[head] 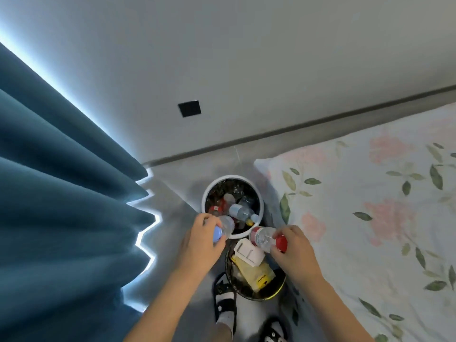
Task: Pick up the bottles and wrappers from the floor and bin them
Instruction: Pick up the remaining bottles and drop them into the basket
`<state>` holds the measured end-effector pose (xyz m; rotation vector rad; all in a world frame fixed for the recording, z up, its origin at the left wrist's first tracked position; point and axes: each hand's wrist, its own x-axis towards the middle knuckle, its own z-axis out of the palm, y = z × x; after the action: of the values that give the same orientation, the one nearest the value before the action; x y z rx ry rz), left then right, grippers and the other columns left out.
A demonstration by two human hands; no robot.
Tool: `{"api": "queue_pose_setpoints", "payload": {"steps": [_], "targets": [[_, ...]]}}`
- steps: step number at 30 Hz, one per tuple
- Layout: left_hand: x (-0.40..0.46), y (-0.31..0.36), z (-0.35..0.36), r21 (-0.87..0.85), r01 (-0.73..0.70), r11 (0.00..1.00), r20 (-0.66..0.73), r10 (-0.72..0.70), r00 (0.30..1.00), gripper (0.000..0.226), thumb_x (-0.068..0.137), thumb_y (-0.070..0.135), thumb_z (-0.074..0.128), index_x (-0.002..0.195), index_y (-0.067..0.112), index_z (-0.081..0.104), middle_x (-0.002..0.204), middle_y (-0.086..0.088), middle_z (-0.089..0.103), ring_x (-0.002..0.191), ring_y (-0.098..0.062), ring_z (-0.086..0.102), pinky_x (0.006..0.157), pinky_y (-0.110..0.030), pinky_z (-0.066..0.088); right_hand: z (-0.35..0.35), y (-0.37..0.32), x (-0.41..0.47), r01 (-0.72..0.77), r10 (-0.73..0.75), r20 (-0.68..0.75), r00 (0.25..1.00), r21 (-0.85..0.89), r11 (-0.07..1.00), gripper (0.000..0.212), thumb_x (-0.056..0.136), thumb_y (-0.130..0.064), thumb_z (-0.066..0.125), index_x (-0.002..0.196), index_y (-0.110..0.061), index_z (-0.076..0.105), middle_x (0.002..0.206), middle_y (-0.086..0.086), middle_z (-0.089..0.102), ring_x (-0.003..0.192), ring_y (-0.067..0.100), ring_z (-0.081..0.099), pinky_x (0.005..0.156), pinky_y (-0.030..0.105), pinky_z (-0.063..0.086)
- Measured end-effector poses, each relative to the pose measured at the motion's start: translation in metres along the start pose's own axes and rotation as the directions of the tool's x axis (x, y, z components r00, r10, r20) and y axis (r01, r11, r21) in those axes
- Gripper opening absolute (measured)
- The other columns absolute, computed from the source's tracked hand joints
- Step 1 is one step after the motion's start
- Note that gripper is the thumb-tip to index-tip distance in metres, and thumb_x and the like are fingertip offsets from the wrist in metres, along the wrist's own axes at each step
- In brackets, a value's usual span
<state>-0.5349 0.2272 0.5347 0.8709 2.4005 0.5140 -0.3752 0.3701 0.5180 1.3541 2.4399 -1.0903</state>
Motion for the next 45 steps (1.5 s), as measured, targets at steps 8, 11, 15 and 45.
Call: {"api": "queue_pose_setpoints", "payload": {"steps": [8, 11, 15, 45], "targets": [[0.126, -0.066, 0.075, 0.016, 0.003, 1.000, -0.027, -0.003, 1.000, 0.024, 0.088, 0.021, 0.061, 0.111, 0.016, 0.059, 0.115, 0.000, 0.057, 0.096, -0.025, 0.060, 0.073, -0.025, 0.039, 0.090, -0.002, 0.155, 0.083, -0.077, -0.101, 0.992, 0.051, 0.995, 0.019, 0.086, -0.019, 0.061, 0.104, -0.013, 0.060, 0.103, -0.002, 0.055, 0.089, 0.015, 0.054, 0.078, 0.026, 0.044], [0.164, -0.093, 0.124, 0.097, 0.006, 0.995, 0.087, -0.015, 0.996, 0.027, 0.091, 0.024, 0.057, 0.116, 0.012, 0.055, 0.118, -0.006, 0.056, 0.102, -0.029, 0.058, 0.077, -0.030, 0.040, 0.136, 0.020, 0.200, 0.077, -0.077, -0.069, 0.995, -0.009, 0.997, 0.022, 0.090, -0.015, 0.055, 0.111, -0.008, 0.058, 0.114, 0.007, 0.057, 0.102, 0.024, 0.056, 0.085, 0.034, 0.046], [0.193, -0.126, 0.164, 0.202, 0.109, 0.973, 0.171, -0.144, 0.975, 0.032, 0.095, 0.026, 0.052, 0.123, 0.011, 0.050, 0.123, -0.012, 0.056, 0.107, -0.036, 0.057, 0.083, -0.042, 0.045, 0.176, 0.055, 0.230, 0.026, -0.015, 0.083, 0.996, -0.127, 0.992, 0.028, 0.090, -0.004, 0.050, 0.118, -0.006, 0.054, 0.122, 0.013, 0.056, 0.107, 0.031, 0.056, 0.088, 0.035, 0.043], [-0.041, 0.202, 0.176, 0.321, -0.867, 0.382, 0.612, 0.615, 0.497, 0.032, 0.095, 0.039, 0.043, 0.122, 0.025, 0.055, 0.117, 0.001, 0.063, 0.105, -0.022, 0.060, 0.081, -0.038, 0.052, -0.028, 0.268, -0.214, -0.522, 0.587, -0.415, 0.696, 0.270, 0.809, 0.026, 0.089, -0.031, 0.053, 0.112, -0.023, 0.061, 0.100, -0.006, 0.067, 0.092, 0.020, 0.062, 0.078, 0.037, 0.052]]}}
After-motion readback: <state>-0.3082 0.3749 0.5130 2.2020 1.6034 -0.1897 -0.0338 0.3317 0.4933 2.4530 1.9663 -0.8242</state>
